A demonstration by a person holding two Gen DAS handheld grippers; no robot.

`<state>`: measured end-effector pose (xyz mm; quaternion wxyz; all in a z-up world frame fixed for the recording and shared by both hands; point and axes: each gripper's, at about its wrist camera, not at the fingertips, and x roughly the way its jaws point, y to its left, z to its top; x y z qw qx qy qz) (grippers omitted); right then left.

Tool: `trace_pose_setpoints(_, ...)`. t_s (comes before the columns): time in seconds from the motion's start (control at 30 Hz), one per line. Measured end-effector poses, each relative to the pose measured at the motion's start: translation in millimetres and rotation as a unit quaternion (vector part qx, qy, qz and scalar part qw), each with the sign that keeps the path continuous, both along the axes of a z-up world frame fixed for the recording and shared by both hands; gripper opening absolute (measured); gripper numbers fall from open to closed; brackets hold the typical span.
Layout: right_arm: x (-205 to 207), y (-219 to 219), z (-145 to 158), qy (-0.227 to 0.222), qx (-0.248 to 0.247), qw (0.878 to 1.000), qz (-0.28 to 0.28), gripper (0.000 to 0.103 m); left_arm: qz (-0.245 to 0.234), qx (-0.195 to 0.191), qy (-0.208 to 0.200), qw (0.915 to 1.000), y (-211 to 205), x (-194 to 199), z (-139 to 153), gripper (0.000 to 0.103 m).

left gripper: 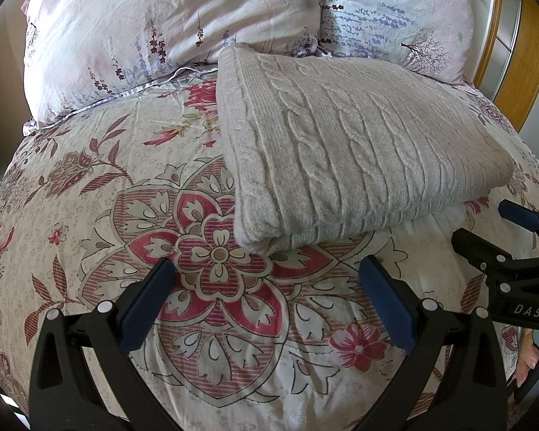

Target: Fold small clothes

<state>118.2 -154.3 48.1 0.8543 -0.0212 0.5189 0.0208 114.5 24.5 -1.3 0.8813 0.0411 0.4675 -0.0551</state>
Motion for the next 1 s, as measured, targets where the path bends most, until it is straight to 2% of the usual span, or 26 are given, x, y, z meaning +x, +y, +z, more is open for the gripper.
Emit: trace_pose_setpoints(1.0,-0.4,0.3,-0.2,0.0,0.0,1.0,0.0,0.102,0.0,0.0,0.0,1.0,-1.2,0.0,0.0,0.101)
